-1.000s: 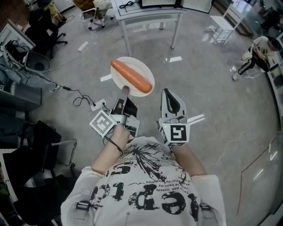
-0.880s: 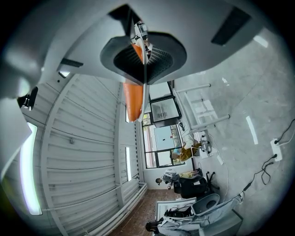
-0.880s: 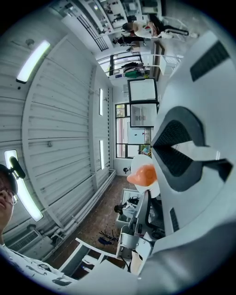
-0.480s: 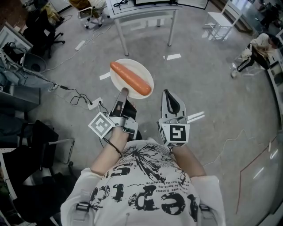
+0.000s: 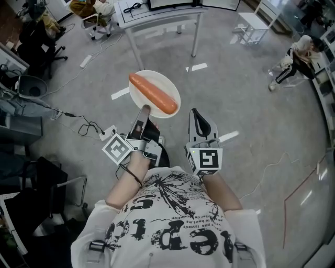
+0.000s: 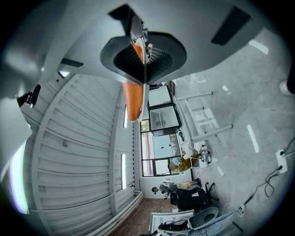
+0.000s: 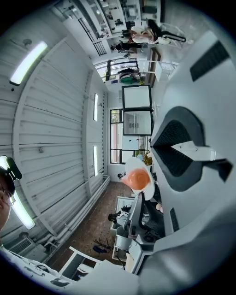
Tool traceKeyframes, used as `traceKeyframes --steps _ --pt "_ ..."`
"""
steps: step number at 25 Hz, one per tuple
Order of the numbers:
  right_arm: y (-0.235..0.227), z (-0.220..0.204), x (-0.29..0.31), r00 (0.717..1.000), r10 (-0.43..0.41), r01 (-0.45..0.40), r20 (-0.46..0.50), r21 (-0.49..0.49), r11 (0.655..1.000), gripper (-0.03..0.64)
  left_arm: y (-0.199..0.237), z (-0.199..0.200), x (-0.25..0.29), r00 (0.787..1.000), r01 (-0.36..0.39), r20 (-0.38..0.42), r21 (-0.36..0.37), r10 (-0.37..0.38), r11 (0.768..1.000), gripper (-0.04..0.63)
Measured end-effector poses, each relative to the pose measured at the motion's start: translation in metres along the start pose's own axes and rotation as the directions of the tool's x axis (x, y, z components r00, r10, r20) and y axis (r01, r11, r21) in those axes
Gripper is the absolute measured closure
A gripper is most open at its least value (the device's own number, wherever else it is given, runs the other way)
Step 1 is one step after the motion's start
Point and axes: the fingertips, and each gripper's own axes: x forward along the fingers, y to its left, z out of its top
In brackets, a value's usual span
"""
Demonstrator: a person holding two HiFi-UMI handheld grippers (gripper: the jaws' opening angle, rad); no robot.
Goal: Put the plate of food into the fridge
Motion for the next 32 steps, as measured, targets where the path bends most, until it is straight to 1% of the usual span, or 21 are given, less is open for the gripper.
traceKeyframes --steps 4,7,9,12,17,20,25,29,32 --pt "0.0 0.004 0.049 1.0 -0.021 0.021 -0.003 -0.035 0.999 0.615 0.017 0.033 0.038 1.0 0.004 -0.024 -0.029 -0.005 1.0 0.572" --pt "0.002 0.015 0.094 0.999 -0.036 0.036 0.008 -0.064 0.997 0.615 0.024 0.068 0.072 0.999 0.017 -0.048 -0.035 -0.018 0.999 0.571" --pt "0.004 0.019 0.121 0.999 -0.05 0.051 0.014 -0.063 0.997 0.615 0.029 0.09 0.093 0.998 0.027 -0.063 -0.032 -0.029 0.999 0.571" --pt "0.006 0.014 0.149 0.997 -0.077 0.077 0.015 -0.071 0.994 0.615 0.039 0.113 0.116 0.995 0.047 -0.084 -0.028 -0.049 0.999 0.571" --pt "0.001 0.016 0.206 0.994 -0.109 0.107 -0.016 -0.075 0.991 0.615 0.049 0.152 0.166 0.991 0.06 -0.12 -0.046 -0.066 0.997 0.571" --pt "-0.008 0.014 0.228 0.992 -0.123 0.119 -0.038 -0.076 0.99 0.615 0.06 0.157 0.185 0.989 0.051 -0.138 -0.063 -0.059 0.997 0.571" --pt "-0.039 0.003 0.254 0.989 -0.133 0.128 -0.07 -0.064 0.99 0.615 0.079 0.149 0.217 0.988 0.018 -0.153 -0.07 -0.029 0.997 0.572" --pt "-0.069 -0.002 0.281 0.993 -0.092 0.088 -0.075 -0.054 0.995 0.615 0.093 0.143 0.251 0.992 -0.013 -0.124 -0.071 0.004 0.997 0.571" --pt "-0.098 0.001 0.305 0.997 -0.048 0.045 -0.065 -0.054 0.998 0.615 0.096 0.137 0.285 0.996 -0.012 -0.086 -0.071 0.006 0.997 0.572"
